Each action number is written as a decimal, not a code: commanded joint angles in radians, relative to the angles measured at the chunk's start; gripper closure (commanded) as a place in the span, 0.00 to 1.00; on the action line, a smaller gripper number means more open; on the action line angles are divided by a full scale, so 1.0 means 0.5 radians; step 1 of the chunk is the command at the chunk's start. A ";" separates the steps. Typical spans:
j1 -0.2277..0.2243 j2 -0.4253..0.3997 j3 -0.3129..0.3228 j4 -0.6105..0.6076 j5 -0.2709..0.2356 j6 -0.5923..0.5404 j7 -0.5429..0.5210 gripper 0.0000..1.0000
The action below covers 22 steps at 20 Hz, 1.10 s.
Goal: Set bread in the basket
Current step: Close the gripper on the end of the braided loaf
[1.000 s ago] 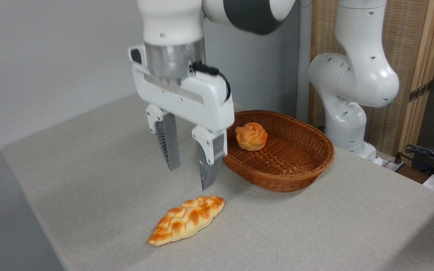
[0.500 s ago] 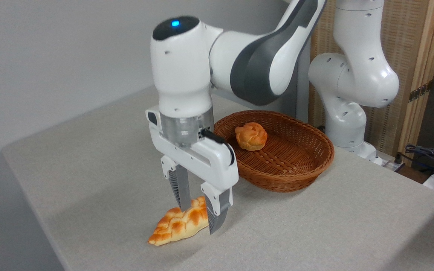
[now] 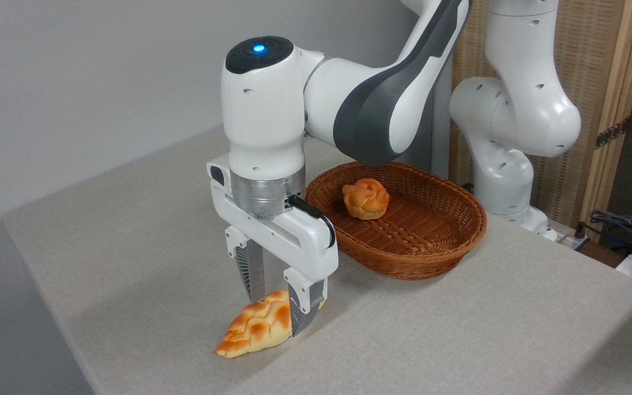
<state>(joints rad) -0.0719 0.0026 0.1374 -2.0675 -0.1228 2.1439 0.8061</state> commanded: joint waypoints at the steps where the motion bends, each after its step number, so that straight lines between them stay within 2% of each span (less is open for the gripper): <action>1: -0.062 -0.008 0.008 -0.050 -0.046 0.050 0.038 0.00; 5: -0.132 0.016 0.008 -0.181 -0.034 0.218 0.069 0.00; 8: -0.147 0.016 0.004 -0.212 -0.040 0.259 0.069 0.00; 10: -0.163 0.013 0.008 -0.249 -0.009 0.256 0.115 0.05; 11: -0.160 0.007 0.023 -0.267 -0.006 0.253 0.206 0.15; 14: -0.148 0.004 0.047 -0.274 0.000 0.244 0.373 0.34; 15: -0.148 0.001 0.069 -0.274 0.000 0.237 0.385 0.52; 17: -0.148 0.001 0.078 -0.274 0.003 0.225 0.388 0.76; 22: -0.148 -0.020 0.121 -0.271 0.003 0.222 0.391 0.77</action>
<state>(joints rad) -0.1382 0.0106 0.1610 -2.1785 -0.1205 2.2525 0.9755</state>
